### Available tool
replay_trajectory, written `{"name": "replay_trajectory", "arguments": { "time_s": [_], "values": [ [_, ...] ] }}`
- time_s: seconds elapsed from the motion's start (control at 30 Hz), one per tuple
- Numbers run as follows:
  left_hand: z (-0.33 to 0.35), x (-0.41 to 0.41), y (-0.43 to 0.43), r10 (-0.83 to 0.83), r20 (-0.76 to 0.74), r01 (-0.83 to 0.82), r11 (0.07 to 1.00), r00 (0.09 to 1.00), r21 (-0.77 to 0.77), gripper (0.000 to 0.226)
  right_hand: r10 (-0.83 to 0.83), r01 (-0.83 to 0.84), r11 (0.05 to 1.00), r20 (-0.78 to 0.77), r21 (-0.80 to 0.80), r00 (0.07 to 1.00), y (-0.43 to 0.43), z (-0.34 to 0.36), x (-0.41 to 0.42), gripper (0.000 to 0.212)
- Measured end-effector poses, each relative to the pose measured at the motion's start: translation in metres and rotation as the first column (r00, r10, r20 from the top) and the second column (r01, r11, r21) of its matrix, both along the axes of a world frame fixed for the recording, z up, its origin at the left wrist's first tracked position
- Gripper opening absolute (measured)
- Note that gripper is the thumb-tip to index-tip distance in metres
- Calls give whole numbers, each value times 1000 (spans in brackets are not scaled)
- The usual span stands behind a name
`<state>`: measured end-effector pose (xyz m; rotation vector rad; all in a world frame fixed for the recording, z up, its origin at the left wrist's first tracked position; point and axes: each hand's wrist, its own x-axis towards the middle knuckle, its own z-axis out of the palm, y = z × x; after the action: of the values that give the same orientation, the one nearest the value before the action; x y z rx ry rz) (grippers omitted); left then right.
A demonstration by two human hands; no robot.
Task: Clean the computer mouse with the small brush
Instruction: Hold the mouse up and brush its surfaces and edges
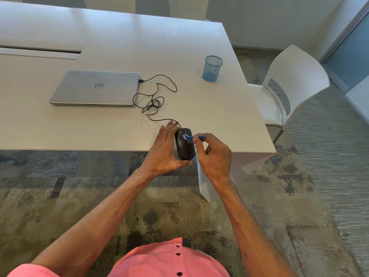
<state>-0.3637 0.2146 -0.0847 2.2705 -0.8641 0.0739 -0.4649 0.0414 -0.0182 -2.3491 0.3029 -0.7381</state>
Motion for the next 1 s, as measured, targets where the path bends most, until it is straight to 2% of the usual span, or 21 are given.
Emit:
{"name": "replay_trajectory", "arguments": {
  "time_s": [0.13, 0.43, 0.6, 0.77, 0.9, 1.0],
  "values": [
    [-1, 2, 3, 9, 18, -9, 1000, 1000, 12, 135, -13, 11, 997, -33, -73, 999, 0, -7, -5, 16],
    [-1, -2, 4, 21, -4, -21, 1000, 1000, 9, 130, 15, -20, 999, -124, -41, 992, -6, -8, -10, 27],
    [2, -1, 4, 2, 18, -2, 999, 1000, 32, 132, 58, -58, 998, 49, -5, 997, -2, -4, -8, 12],
    [2, -2, 5, 21, 26, -22, 999, 999, 32, 131, 217, -211, 946, -1, -244, 976, -4, -12, -4, 15],
    [3, 0, 8, 44, 22, -44, 999, 999, 24, 130, 263, -267, 911, -56, -313, 963, -10, -17, -10, 12],
    [3, 0, 8, 41, 23, -42, 999, 999, 29, 128, 200, -203, 927, -40, -317, 979, -11, -15, -13, 19]
  ]
}}
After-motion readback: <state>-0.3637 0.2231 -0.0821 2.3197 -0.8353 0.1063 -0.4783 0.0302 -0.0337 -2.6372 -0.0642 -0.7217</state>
